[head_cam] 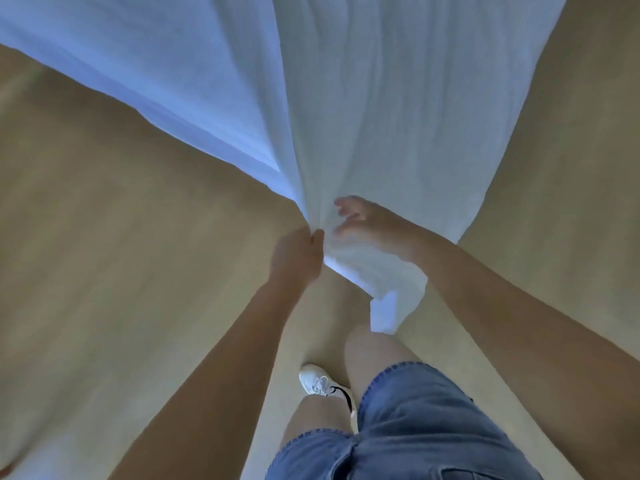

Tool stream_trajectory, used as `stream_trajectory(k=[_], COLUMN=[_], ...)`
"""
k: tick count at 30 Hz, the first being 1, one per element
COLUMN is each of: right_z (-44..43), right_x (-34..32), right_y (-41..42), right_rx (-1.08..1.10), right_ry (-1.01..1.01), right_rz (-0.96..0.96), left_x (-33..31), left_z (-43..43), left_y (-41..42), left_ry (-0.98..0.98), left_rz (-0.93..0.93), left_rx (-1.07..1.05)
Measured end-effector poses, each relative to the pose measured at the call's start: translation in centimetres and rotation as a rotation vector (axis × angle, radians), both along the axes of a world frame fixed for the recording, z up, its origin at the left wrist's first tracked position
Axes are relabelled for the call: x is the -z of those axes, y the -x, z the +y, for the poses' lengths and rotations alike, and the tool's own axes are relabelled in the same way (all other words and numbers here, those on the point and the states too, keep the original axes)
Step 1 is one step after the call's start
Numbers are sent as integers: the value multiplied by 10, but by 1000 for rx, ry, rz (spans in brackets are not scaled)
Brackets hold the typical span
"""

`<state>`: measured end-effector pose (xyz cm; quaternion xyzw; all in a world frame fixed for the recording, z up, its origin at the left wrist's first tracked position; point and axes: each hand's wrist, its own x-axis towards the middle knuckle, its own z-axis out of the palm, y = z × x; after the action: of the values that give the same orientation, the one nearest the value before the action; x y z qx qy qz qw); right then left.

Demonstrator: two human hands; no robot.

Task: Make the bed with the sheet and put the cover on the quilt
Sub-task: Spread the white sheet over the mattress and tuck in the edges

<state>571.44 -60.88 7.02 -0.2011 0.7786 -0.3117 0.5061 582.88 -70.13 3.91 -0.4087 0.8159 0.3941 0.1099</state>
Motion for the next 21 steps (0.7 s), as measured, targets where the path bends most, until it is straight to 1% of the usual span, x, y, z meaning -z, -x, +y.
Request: stream_trajectory(k=[1,2,5,6,8,9,11,12,13,14,16,17,19,21], right_z=[-25,-52,-114,-126,-136,-136,-132,-130,-129,-130,-137,-142,-155,-166], right_x=[-1,-1,15,23,30,30,31,30,29,30,28,27,26,26], right_y=[-6,-14,-29,-31,-34,-39,-51,-57,-62,-66,-71,-72,-71,-66], right_rx=[117,147,-22,-41,-32,-82,-239,-325,-396,-454,-511,-549,-599,-596], right_ry=[71,73,-102,-130,-68,-34,24,48,63,97,168,170,130,97], right_rz=[20,81,351,400,433,463,557,604,631,641,601,585,561,559], left_x=[-3,-5,-8,-6,-5,-6,-17,-21,-25,-27,-28,-25,-15,-6], left_z=[3,5,5,-1,-28,-48,-97,-122,-145,-164,-189,-199,-225,-255], left_y=[-14,-25,-48,-53,-56,-54,-41,-28,-11,9,47,60,73,66], left_ry=[4,-6,-60,-70,-133,-178,-239,-206,-152,-105,76,183,372,467], left_rz=[31,58,87,89,44,44,143,203,219,175,-95,-202,-308,-406], left_rx=[21,54,141,174,182,138,-81,-197,-234,-191,42,147,278,333])
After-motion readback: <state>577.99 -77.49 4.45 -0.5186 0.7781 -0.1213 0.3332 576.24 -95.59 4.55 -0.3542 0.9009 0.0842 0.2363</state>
